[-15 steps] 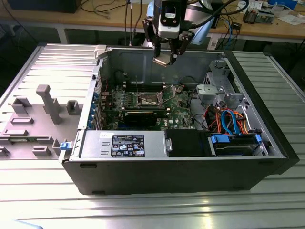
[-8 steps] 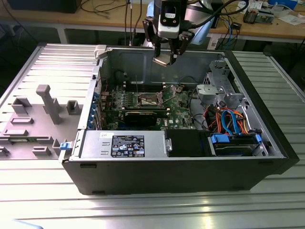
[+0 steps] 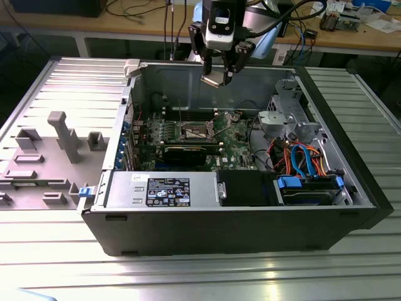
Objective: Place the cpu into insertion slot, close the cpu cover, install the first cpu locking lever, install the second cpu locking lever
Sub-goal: 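Place the cpu into insertion slot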
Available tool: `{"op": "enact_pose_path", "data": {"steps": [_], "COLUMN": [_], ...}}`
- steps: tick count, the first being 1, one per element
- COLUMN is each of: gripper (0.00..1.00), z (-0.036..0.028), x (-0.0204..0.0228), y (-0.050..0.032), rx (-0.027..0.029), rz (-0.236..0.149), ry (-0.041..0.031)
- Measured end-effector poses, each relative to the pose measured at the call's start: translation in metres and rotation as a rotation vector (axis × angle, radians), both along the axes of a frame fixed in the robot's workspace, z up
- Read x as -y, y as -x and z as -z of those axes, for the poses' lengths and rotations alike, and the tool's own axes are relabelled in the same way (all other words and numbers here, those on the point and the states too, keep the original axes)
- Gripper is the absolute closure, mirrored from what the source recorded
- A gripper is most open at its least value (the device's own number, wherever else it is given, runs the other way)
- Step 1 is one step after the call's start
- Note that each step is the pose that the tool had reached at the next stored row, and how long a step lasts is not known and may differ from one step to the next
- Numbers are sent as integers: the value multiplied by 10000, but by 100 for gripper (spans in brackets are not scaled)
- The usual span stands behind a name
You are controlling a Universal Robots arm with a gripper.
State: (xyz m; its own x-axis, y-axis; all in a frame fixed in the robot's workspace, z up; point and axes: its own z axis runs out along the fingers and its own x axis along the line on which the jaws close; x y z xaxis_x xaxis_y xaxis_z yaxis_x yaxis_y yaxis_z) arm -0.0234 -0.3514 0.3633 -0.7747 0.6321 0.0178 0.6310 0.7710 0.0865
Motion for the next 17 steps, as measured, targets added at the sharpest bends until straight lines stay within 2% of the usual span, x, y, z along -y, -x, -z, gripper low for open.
{"op": "enact_pose_path", "data": {"steps": [11, 17], "gripper": [46, 46], "z": [0, 1], "x": [0, 0], "y": [0, 0], "rx": [0, 0], "rz": [53, 318], "ry": [1, 1]}}
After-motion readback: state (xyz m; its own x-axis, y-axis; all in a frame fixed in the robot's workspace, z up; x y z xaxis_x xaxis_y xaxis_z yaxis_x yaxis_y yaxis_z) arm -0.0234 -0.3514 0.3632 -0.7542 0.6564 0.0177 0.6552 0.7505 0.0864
